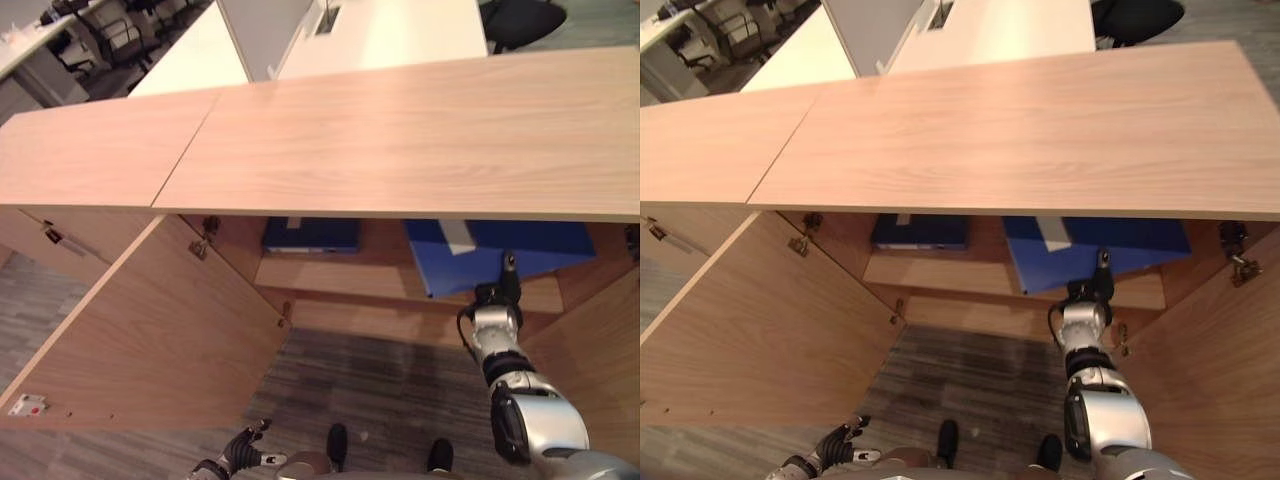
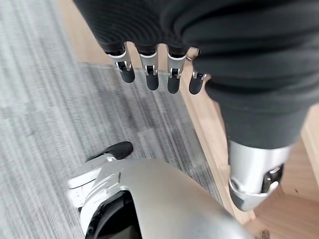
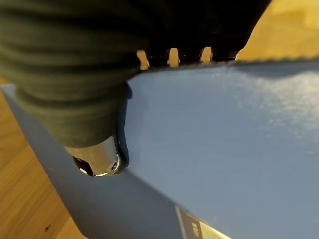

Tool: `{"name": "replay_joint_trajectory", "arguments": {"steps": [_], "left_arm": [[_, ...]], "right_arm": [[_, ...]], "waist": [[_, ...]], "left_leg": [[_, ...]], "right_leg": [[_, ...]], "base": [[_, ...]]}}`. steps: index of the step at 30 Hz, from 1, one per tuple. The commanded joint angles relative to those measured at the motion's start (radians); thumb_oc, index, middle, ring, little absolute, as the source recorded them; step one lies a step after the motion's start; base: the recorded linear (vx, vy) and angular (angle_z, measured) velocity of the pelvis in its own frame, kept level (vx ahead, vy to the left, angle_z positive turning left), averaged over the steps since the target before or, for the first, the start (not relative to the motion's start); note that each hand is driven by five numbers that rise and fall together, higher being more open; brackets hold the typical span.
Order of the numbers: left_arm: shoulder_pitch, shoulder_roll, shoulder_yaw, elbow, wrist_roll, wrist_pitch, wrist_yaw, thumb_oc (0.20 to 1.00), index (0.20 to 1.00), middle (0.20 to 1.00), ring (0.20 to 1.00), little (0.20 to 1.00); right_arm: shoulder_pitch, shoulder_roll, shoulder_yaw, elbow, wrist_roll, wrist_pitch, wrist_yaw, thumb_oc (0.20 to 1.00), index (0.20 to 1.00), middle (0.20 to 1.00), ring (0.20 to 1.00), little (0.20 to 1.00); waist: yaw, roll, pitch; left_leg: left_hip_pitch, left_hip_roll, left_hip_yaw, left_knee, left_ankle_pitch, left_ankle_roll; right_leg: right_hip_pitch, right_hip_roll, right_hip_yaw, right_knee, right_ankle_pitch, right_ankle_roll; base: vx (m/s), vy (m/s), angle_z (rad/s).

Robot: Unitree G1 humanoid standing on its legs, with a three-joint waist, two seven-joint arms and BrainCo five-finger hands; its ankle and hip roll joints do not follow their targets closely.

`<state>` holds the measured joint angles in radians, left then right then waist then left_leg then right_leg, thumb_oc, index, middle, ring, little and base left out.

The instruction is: Put the empty folder in the office cabinet

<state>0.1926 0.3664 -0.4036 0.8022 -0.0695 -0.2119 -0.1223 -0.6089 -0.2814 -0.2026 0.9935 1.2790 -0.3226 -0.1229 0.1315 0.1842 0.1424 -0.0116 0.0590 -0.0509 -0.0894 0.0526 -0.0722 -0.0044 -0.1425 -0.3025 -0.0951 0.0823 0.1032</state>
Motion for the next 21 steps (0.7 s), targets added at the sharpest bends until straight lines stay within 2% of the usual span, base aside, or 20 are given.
{"name": "replay_joint_trajectory", "arguments": {"steps": [1, 4, 9, 12, 21], "left_arm": [[-0.08, 0.063, -0.038, -0.002, -0.081, -0.037, 0.026, 1.0, 1.0, 1.0, 1.0, 1.0], [-0.097, 0.069, -0.027, -0.011, -0.135, -0.045, 0.036, 1.0, 1.0, 1.0, 1.0, 1.0], [-0.149, 0.077, -0.003, -0.031, -0.244, -0.061, 0.054, 1.0, 1.0, 1.0, 1.0, 1.0], [-0.176, 0.089, -0.006, -0.055, -0.276, -0.069, 0.054, 1.0, 1.0, 1.0, 1.0, 1.0], [-0.203, 0.123, -0.04, -0.122, -0.314, -0.081, 0.039, 1.0, 1.0, 1.0, 1.0, 1.0]], "right_arm": [[-0.142, -0.053, -0.032, 0.035, 0.034, -0.07, 0.006, 0.2, 0.2, 0.2, 0.2, 0.2], [-0.219, -0.104, -0.04, 0.061, 0.048, -0.081, -0.009, 0.2, 0.2, 0.2, 0.2, 0.2], [-0.345, -0.182, -0.026, 0.102, 0.066, -0.097, -0.03, 0.2, 0.2, 0.2, 0.2, 0.2], [-0.421, -0.239, -0.004, 0.149, 0.069, -0.093, -0.044, 0.2, 0.2, 0.2, 0.2, 0.2], [-0.573, -0.381, 0.063, 0.214, 0.053, -0.082, -0.073, 0.2, 0.2, 0.2, 0.2, 0.2]], "waist": [[0.048, -0.047, 0.058], [0.06, -0.04, 0.089], [0.073, -0.035, 0.128], [0.087, -0.033, 0.128], [0.106, -0.002, 0.131]], "left_leg": [[-0.022, -0.007, -0.018, 0.016, -0.054, -0.019], [-0.076, -0.008, -0.017, 0.05, -0.053, -0.019], [-0.221, -0.018, -0.007, 0.175, -0.079, -0.023], [-0.303, -0.021, -0.005, 0.25, -0.112, -0.025], [-0.388, -0.032, -0.006, 0.277, -0.118, -0.025]], "right_leg": [[0.037, -0.012, 0.044, 0.085, -0.161, 0.057], [-0.016, -0.025, 0.042, 0.12, -0.165, 0.053], [-0.151, -0.05, 0.053, 0.225, -0.182, 0.044], [-0.248, -0.066, 0.069, 0.325, -0.22, 0.04], [-0.373, -0.086, 0.074, 0.421, -0.245, 0.052]], "base": [[-0.06, 0.003, 0.14], [-0.08, 0.006, 0.09], [-0.09, 0.001, 0.03], [-0.03, -0.005, 0.0], [0.0, 0.004, 0.02]]}}
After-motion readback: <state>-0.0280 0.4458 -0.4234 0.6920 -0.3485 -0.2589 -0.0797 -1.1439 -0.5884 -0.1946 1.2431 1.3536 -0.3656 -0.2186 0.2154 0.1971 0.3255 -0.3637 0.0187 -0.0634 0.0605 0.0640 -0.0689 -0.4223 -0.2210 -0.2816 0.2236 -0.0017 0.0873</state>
